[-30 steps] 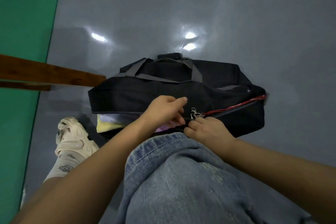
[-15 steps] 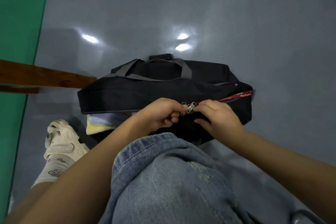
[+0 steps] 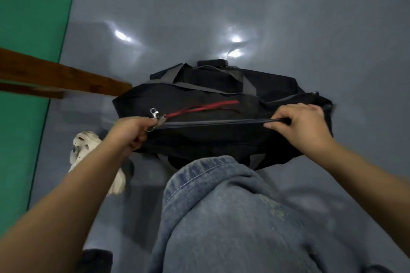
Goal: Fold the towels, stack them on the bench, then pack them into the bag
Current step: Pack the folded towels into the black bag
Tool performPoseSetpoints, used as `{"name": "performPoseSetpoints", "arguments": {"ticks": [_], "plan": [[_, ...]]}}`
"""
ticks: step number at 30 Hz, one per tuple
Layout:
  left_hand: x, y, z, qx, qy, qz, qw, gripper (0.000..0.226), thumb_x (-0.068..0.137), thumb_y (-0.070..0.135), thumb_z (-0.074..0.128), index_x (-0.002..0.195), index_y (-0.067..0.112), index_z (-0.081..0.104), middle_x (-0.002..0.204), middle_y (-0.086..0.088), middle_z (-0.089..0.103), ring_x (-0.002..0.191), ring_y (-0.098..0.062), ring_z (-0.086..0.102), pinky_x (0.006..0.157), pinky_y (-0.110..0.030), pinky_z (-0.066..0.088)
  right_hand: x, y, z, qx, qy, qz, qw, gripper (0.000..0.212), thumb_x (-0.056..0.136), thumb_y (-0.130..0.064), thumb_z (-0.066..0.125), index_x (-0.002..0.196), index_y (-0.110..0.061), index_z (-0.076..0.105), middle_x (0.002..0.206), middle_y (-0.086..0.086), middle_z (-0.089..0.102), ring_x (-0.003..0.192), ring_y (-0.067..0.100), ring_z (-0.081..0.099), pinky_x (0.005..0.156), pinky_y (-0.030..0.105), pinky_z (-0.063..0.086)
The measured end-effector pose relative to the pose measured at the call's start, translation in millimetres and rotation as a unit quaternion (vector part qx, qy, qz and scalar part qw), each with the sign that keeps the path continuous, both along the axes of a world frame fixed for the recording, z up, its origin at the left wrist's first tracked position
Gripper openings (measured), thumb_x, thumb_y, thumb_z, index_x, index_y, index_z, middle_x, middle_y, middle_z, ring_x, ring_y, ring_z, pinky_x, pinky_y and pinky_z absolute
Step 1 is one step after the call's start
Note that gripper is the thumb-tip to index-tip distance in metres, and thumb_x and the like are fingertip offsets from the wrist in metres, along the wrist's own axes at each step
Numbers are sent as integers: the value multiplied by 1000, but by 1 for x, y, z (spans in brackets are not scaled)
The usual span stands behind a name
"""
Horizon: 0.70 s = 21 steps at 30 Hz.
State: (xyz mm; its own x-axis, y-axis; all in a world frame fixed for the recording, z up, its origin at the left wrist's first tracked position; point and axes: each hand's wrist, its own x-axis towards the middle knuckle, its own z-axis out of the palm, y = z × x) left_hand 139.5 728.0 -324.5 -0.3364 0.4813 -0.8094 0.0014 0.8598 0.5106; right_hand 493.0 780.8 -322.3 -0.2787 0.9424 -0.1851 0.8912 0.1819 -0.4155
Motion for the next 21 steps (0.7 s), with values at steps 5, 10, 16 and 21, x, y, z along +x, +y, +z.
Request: {"name": "performPoseSetpoints", "arguments": {"ticks": [5, 10, 16, 21], "plan": [[-68, -15, -13, 8, -5, 88, 996, 13, 86, 14, 59, 73, 14, 54, 39, 9, 38, 32, -3, 30, 31, -14, 16, -9, 4, 1, -9, -57, 5, 998, 17, 74, -34, 76, 70, -21, 66, 70, -7, 59, 80, 26, 59, 91, 45, 35], [-95, -13, -27, 10, -34, 97, 995, 23, 85, 15, 61, 63, 19, 54, 48, 6, 40, 42, -7, 36, 40, -17, 24, -42, 10, 3, -1, -180, 16, 984, 13, 77, -25, 76, 76, -15, 67, 73, 6, 62, 76, 33, 59, 84, 48, 39], [-90, -1, 15, 130, -191, -29, 973, 41, 77, 15, 65, 41, 21, 47, 37, 8, 31, 47, -9, 41, 62, -20, 39, -175, -4, 26, -47, -54, 274, 959, 61, 77, -42, 71, 128, -14, 53, 119, 8, 57, 108, 31, 56, 87, 46, 50], [-73, 15, 71, 197, -207, -170, 943, 21, 78, 20, 55, 62, 7, 55, 54, -4, 45, 57, -16, 45, 62, -25, 38, -260, 8, 44, -25, 77, 258, 963, 33, 82, -46, 65, 97, -20, 50, 91, -7, 47, 83, 14, 45, 67, 31, 36]]}}
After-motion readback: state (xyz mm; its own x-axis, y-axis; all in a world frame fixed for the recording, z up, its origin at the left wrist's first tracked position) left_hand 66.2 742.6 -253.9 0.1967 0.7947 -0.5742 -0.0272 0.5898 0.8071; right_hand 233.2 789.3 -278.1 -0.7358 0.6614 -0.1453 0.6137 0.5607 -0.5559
